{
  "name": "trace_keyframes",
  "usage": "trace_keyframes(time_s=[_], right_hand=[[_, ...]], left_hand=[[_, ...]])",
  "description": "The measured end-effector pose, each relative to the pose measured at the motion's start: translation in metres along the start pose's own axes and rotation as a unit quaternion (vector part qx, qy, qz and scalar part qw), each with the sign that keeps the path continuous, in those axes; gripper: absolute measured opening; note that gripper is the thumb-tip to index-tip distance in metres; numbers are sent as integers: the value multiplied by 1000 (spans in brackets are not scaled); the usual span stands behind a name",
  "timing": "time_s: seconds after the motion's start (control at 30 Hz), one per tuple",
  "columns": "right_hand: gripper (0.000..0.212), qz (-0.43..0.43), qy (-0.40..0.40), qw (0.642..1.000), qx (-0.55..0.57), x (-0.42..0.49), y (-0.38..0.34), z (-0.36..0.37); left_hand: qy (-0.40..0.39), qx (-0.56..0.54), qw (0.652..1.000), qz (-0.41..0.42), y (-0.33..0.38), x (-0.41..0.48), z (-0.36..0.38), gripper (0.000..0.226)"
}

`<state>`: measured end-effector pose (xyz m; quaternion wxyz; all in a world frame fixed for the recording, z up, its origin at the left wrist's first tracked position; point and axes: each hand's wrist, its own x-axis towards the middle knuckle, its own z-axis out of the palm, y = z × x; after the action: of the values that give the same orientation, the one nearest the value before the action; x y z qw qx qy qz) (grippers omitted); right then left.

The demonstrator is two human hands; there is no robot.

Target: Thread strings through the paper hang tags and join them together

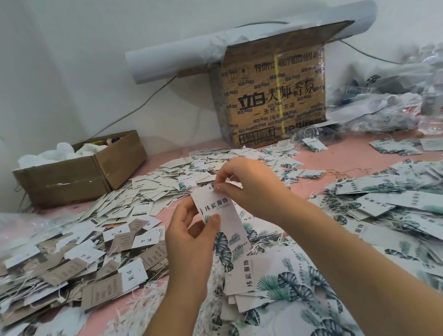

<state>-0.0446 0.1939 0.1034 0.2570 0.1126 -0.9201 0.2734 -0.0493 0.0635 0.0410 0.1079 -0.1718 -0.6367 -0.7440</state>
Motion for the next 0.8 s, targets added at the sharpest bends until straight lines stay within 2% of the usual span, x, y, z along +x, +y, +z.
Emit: trace_keyframes(time_s=[0.3, 0.8], right_hand=[[11, 12, 25, 1000, -1, -1, -1, 1], [13, -21, 24, 999, -32, -2, -6, 2]], left_hand=[[-3, -7, 1000, 11, 5, -1, 1, 34], [-32, 10, 999, 34, 3, 0, 0, 45]])
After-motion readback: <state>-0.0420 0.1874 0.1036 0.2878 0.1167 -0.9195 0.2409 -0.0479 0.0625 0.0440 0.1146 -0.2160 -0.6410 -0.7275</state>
